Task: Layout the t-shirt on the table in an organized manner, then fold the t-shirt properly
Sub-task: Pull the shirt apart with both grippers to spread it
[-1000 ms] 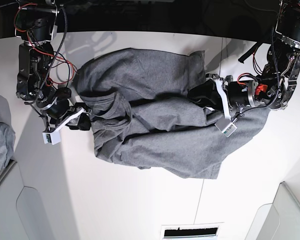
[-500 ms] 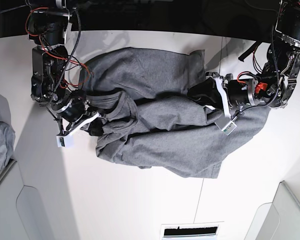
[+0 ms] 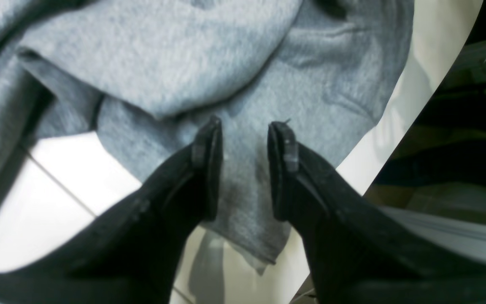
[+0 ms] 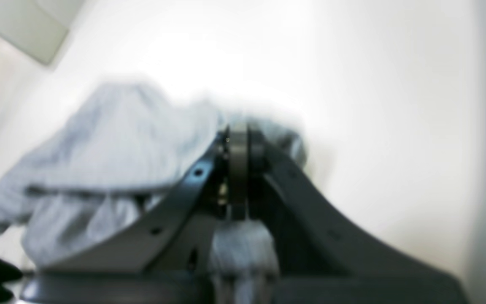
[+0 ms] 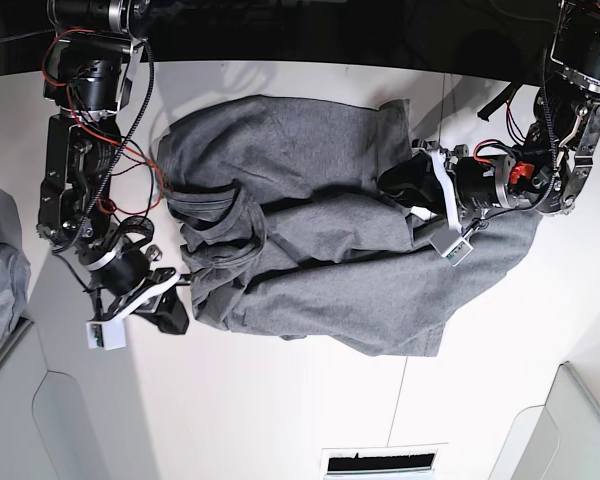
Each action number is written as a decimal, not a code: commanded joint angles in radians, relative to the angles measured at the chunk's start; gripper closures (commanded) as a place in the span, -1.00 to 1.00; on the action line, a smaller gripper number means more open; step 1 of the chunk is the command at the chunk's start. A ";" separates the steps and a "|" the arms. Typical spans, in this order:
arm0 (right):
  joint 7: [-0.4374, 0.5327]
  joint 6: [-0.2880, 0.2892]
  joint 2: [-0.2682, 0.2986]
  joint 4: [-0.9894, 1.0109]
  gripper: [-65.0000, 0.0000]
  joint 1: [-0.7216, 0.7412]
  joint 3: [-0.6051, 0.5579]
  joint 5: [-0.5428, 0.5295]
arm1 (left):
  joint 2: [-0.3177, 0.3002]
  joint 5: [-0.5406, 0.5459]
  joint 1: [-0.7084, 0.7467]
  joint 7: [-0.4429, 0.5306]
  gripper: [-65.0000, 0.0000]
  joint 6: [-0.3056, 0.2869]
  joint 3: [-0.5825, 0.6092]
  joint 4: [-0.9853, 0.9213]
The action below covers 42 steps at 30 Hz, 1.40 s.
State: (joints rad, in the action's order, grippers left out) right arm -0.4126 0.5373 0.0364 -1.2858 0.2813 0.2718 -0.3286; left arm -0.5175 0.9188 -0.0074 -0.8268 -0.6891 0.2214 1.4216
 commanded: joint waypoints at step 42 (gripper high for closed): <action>0.192 0.017 0.060 0.256 1.00 -0.026 -0.174 0.049 | 0.074 0.041 0.063 0.011 0.34 -0.009 -0.006 0.013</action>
State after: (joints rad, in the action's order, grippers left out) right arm -0.2478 0.5457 0.0940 -1.0142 0.2325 0.0944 -0.2646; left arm -0.4347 0.9421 0.0689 -0.8303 -0.6891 0.2214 1.4208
